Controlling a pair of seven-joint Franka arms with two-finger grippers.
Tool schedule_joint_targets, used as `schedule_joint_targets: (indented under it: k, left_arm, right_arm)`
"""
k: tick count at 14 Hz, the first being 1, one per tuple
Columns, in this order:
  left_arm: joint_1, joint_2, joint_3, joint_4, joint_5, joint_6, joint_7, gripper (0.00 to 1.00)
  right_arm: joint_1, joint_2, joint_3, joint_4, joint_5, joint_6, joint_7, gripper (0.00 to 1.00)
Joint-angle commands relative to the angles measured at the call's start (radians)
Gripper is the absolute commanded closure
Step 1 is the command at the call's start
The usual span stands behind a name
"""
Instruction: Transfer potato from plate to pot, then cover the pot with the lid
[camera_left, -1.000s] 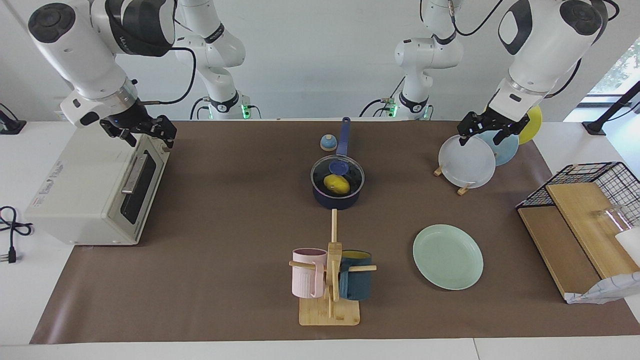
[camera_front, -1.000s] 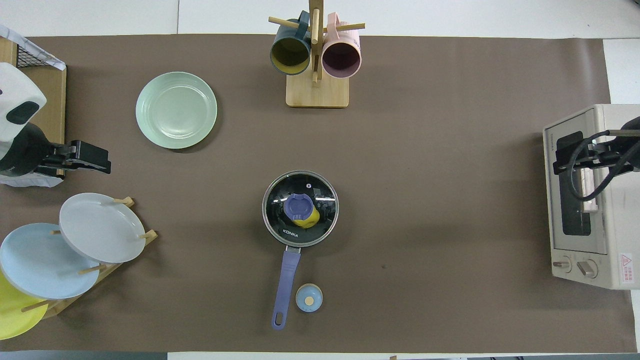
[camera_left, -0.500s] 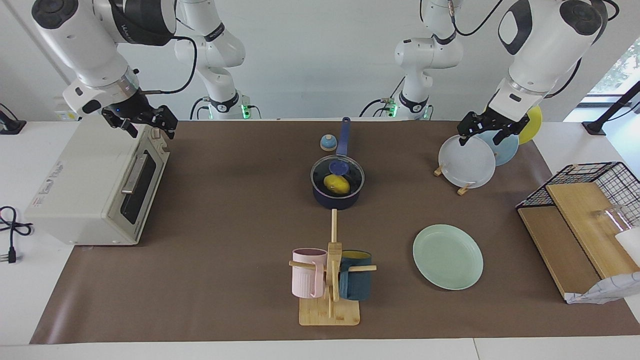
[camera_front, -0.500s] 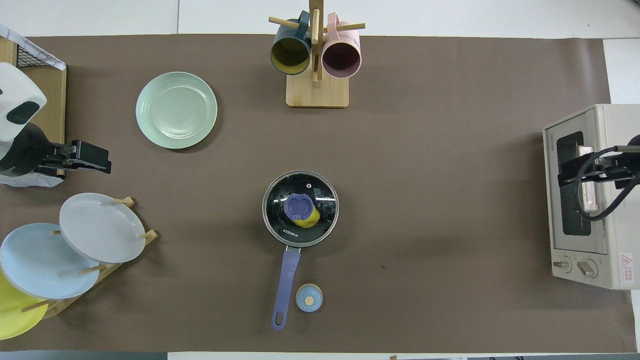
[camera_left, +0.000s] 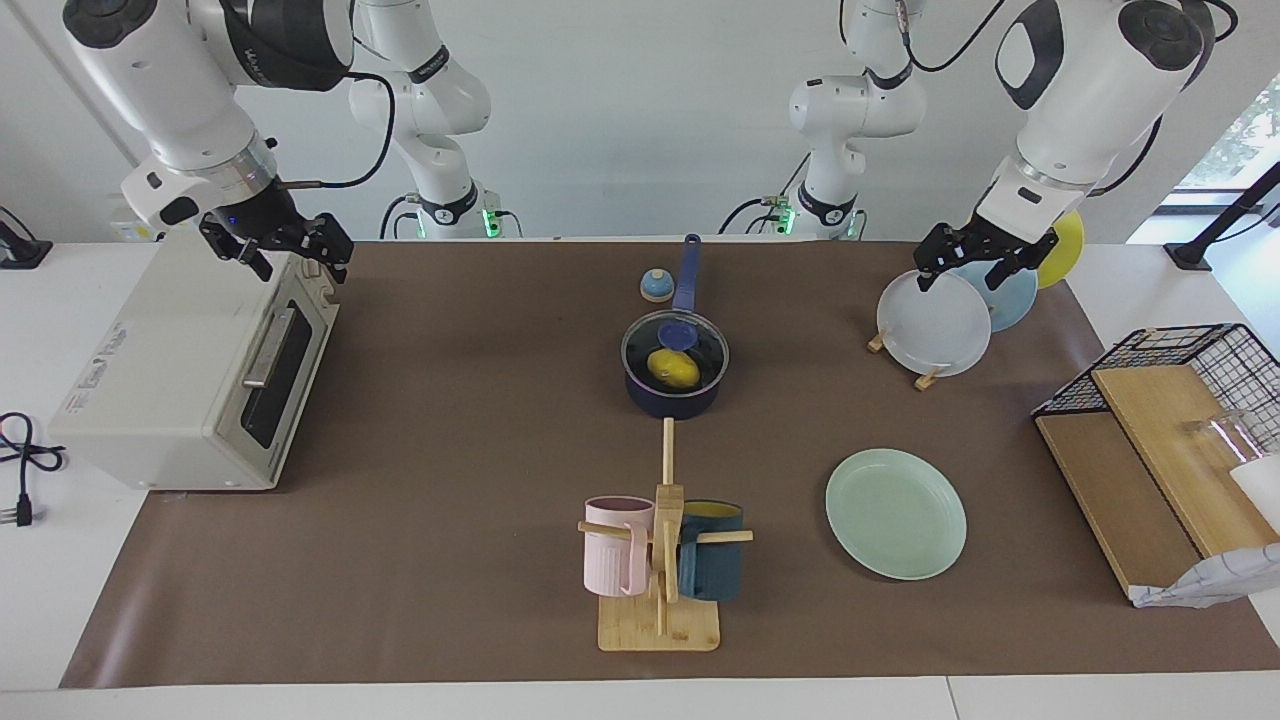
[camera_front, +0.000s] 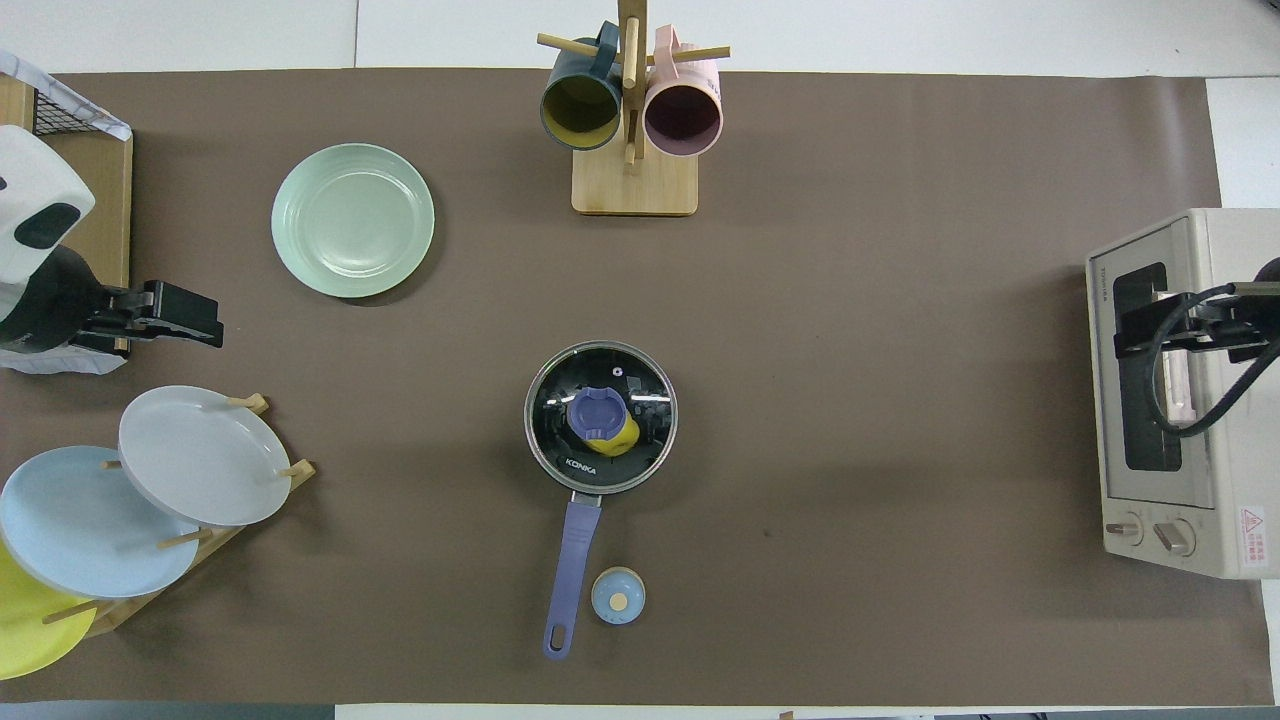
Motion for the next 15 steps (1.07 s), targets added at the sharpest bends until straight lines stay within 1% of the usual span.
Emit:
schedule_joint_targets:
  k: [1, 5, 8, 15]
  left_arm:
    - [-0.005, -0.008, 0.001, -0.01, -0.009, 0.01, -0.013, 0.0]
    - [-0.005, -0.009, 0.0, -0.01, -0.009, 0.01, -0.013, 0.0]
    - [-0.005, -0.009, 0.0, -0.01, -0.009, 0.01, -0.013, 0.0]
    - [-0.005, -0.008, 0.001, -0.01, -0.009, 0.01, -0.013, 0.0]
  right_arm:
    - [-0.001, -0.005, -0.004, -0.015, 0.004, 0.01, -0.012, 0.0]
    - [-0.002, -0.005, -0.007, -0.009, 0.034, 0.007, -0.015, 0.0]
    - [-0.001, -0.015, 0.001, -0.003, 0.032, 0.003, -0.016, 0.0]
    - [-0.001, -0.012, 0.006, 0.013, 0.031, -0.013, -0.02, 0.0]
